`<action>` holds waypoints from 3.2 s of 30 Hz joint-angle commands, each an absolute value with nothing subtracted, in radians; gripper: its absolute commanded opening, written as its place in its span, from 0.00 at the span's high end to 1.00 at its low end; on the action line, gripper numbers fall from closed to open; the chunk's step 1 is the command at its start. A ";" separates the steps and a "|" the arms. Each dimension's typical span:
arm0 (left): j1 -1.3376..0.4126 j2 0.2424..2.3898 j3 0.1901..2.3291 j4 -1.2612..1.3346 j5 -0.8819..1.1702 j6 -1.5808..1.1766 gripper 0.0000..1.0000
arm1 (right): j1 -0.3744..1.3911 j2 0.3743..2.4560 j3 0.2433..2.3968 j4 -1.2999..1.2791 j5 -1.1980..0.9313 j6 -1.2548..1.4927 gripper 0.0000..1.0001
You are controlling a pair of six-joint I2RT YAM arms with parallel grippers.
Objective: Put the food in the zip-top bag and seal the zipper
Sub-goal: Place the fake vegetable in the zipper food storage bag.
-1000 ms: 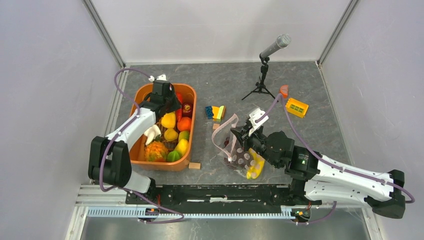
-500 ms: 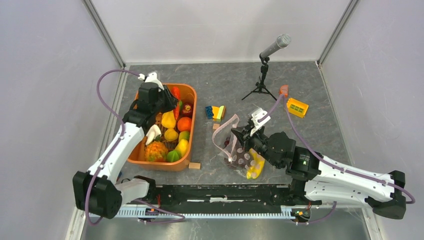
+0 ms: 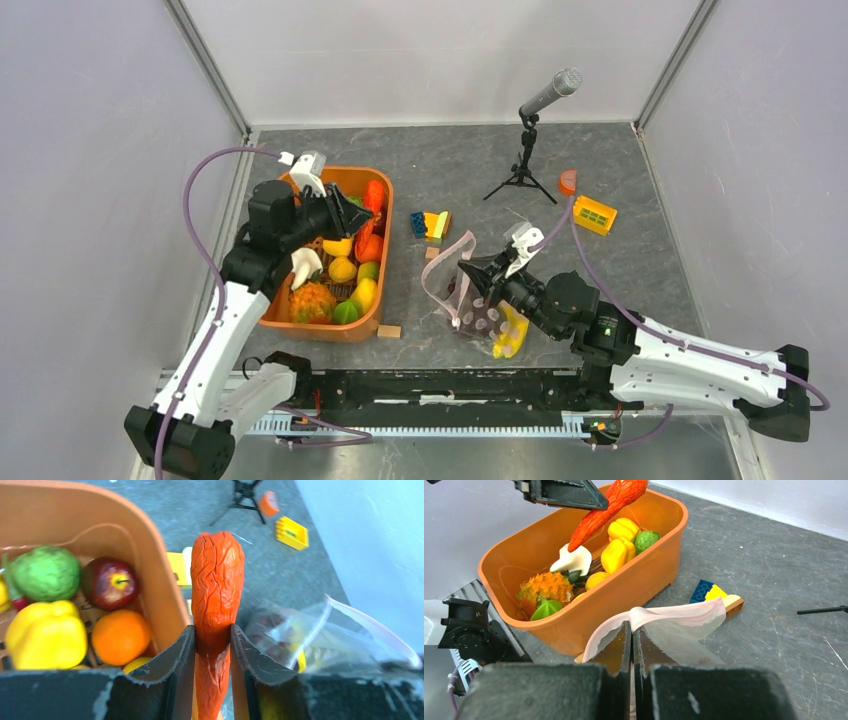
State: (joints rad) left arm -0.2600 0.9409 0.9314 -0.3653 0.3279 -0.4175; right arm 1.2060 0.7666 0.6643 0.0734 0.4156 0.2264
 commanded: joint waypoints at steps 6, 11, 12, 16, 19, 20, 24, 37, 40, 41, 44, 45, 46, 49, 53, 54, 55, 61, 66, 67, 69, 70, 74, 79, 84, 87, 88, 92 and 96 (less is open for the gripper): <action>-0.273 0.880 1.027 -0.425 0.673 -0.317 0.98 | 1.203 0.805 0.681 0.155 0.451 0.237 0.99; -0.299 0.882 1.031 -0.488 0.740 -0.315 0.98 | 1.203 0.804 0.674 0.166 0.453 0.244 0.99; -0.307 0.889 1.038 -0.511 0.744 -0.311 0.98 | 1.203 0.803 0.674 0.167 0.455 0.245 0.99; -0.398 0.929 1.097 -0.680 0.700 -0.255 0.98 | 1.203 0.796 0.671 0.168 0.464 0.249 0.99; -0.495 0.943 1.104 -0.718 0.635 -0.246 0.98 | 1.203 0.795 0.667 0.171 0.473 0.253 0.99; -0.532 0.952 1.107 -0.723 0.620 -0.244 0.98 | 1.203 0.794 0.667 0.173 0.474 0.252 0.99; -0.647 1.003 1.141 -0.752 0.543 -0.245 0.97 | 1.202 0.797 0.669 0.173 0.469 0.255 0.99; -0.730 1.194 1.244 -0.756 0.379 -0.342 0.98 | 1.203 0.827 0.686 0.179 0.225 0.177 1.00; -0.734 1.238 1.268 -0.751 0.393 -0.352 0.97 | 1.203 0.859 0.722 0.145 0.172 0.168 1.00; -0.737 1.253 1.275 -0.747 0.403 -0.355 0.97 | 1.204 0.868 0.732 0.137 0.155 0.161 1.00; -0.748 1.291 1.297 -0.744 0.425 -0.359 0.96 | 1.204 0.866 0.730 0.148 0.158 0.159 1.00; -0.753 1.298 1.299 -0.742 0.425 -0.362 0.96 | 1.204 0.859 0.719 0.158 0.169 0.160 1.00; -0.760 1.309 1.298 -0.741 0.426 -0.363 0.95 | 1.204 0.845 0.708 0.172 0.183 0.159 1.00; -0.780 1.332 1.298 -0.737 0.424 -0.373 0.93 | 1.204 0.805 0.675 0.209 0.216 0.161 1.00; -0.801 1.355 1.296 -0.723 0.430 -0.382 0.90 | 1.204 0.760 0.638 0.243 0.248 0.163 1.00; -0.803 1.361 1.299 -0.725 0.432 -0.381 0.90 | 1.204 0.754 0.634 0.244 0.256 0.165 1.00; -0.804 1.366 1.302 -0.727 0.435 -0.381 0.89 | 1.204 0.750 0.631 0.241 0.262 0.165 0.99; -0.821 1.402 1.365 -0.800 0.489 -0.322 0.85 | 1.204 0.763 0.636 0.227 0.269 0.164 0.99; -0.825 1.375 1.391 -0.903 0.483 -0.218 0.85 | 1.204 0.760 0.632 0.229 0.287 0.164 0.99; -0.825 1.366 1.391 -0.918 0.482 -0.198 0.84 | 1.204 0.762 0.632 0.228 0.282 0.162 0.99; -0.825 1.354 1.393 -0.949 0.468 -0.174 0.85 | 1.204 0.764 0.632 0.232 0.281 0.162 0.99; -0.825 1.352 1.399 -0.970 0.450 -0.168 0.85 | 1.204 0.766 0.634 0.232 0.281 0.162 0.99; -0.825 1.340 1.407 -1.007 0.412 -0.156 0.86 | 1.205 0.774 0.635 0.233 0.282 0.163 0.99; -0.826 1.314 1.382 -0.925 0.520 -0.155 0.86 | 1.204 0.781 0.636 0.242 0.270 0.164 0.99; -0.833 1.396 1.415 -0.916 0.560 -0.139 0.86 | 1.204 0.796 0.644 0.242 0.248 0.165 1.00; -0.834 1.440 1.444 -0.914 0.555 -0.132 0.86 | 1.204 0.793 0.643 0.239 0.243 0.163 1.00; -0.834 1.450 1.451 -0.901 0.551 -0.137 0.86 | 1.204 0.790 0.641 0.242 0.243 0.162 1.00; -0.835 1.466 1.454 -0.815 0.551 -0.189 0.85 | 1.204 0.777 0.634 0.251 0.234 0.155 1.00; -0.834 1.490 1.448 -0.769 0.486 -0.250 0.83 | 1.204 0.762 0.623 0.264 0.220 0.151 1.00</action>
